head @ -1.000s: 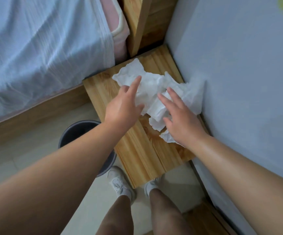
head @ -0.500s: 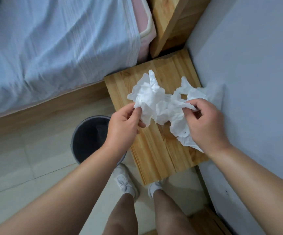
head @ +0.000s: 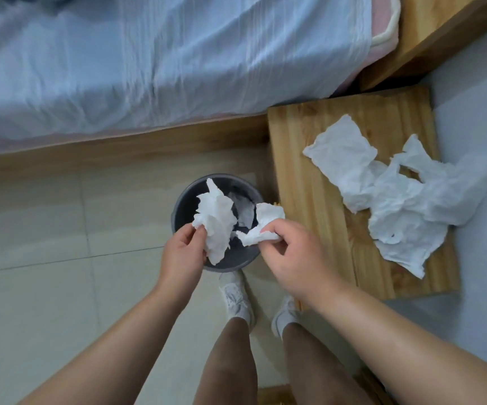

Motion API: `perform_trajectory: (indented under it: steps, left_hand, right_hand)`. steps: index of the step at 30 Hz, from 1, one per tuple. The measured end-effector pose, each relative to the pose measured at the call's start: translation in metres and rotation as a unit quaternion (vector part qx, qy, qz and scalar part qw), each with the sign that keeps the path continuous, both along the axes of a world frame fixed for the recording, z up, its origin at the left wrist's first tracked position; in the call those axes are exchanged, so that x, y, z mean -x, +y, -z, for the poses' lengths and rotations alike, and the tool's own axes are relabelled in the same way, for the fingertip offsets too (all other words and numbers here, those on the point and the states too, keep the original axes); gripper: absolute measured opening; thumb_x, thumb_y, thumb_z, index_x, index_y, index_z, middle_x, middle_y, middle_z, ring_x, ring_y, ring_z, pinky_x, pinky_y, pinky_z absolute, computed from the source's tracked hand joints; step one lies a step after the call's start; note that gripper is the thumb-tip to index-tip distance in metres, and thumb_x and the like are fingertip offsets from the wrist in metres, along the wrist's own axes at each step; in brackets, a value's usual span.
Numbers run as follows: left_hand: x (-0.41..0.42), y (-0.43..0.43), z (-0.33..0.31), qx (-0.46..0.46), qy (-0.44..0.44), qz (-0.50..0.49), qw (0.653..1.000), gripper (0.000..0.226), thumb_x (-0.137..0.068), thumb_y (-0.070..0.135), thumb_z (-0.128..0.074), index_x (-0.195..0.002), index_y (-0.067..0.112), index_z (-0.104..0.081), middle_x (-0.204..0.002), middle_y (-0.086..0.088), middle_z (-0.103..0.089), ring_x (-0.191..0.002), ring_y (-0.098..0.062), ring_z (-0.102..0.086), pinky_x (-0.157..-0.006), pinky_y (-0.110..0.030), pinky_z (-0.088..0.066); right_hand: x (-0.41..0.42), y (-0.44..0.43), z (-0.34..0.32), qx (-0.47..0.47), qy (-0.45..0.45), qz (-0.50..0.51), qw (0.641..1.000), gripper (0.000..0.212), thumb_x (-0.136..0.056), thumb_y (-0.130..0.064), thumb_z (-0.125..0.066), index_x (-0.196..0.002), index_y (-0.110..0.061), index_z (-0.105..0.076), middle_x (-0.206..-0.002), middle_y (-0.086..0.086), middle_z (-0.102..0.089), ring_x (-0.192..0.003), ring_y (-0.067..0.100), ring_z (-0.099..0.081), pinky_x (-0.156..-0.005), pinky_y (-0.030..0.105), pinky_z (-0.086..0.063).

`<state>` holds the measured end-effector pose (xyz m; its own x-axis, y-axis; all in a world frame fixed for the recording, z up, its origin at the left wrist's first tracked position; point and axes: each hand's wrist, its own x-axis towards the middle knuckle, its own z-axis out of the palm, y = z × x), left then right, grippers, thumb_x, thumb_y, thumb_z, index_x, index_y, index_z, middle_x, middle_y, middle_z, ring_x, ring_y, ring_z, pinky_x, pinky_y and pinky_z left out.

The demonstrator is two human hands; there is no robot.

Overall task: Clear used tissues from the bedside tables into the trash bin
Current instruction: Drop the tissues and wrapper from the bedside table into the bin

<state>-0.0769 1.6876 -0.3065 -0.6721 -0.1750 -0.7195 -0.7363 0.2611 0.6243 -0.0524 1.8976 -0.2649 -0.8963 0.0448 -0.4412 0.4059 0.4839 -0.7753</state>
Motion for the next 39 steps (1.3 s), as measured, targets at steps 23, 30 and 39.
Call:
perform_trajectory:
  steps: [23, 30, 39]
  left_hand:
    - [-0.016, 0.008, 0.039, 0.054, -0.052, 0.144, 0.987, 0.025, -0.103, 0.03, -0.059, -0.123, 0.03, -0.075, -0.103, 0.014, -0.075, -0.076, -0.004, -0.07, -0.049, -0.015, -0.048]
    - [0.024, 0.111, 0.0, 0.049, 0.073, 0.288, 0.954, 0.026, -0.102, 0.043, -0.06, -0.126, 0.041, -0.07, -0.115, 0.02, -0.072, -0.097, 0.001, -0.068, -0.085, -0.031, -0.059]
    - [0.081, 0.223, 0.003, 0.211, 0.221, 0.461, 0.833, 0.084, -0.098, 0.02, -0.06, -0.162, 0.049, -0.014, -0.174, 0.014, -0.014, -0.099, -0.017, -0.07, -0.059, -0.032, -0.057]
  right_hand:
    - [-0.018, -0.002, 0.051, 0.032, -0.172, -0.009, 0.985, 0.027, -0.102, -0.025, -0.057, -0.124, -0.038, -0.065, -0.117, -0.018, -0.069, -0.107, 0.001, -0.064, -0.097, 0.031, -0.053]
    - [-0.033, 0.108, 0.013, -0.089, -0.029, 0.085, 0.992, 0.019, -0.102, -0.04, -0.05, -0.094, -0.036, -0.067, -0.082, -0.016, -0.068, -0.075, 0.002, -0.064, -0.059, 0.015, -0.048]
    - [-0.065, 0.194, 0.035, -0.255, 0.039, 0.069, 0.964, 0.036, -0.097, -0.032, -0.066, -0.132, -0.023, -0.062, -0.142, -0.006, -0.056, -0.101, 0.016, -0.068, -0.074, 0.028, -0.05]
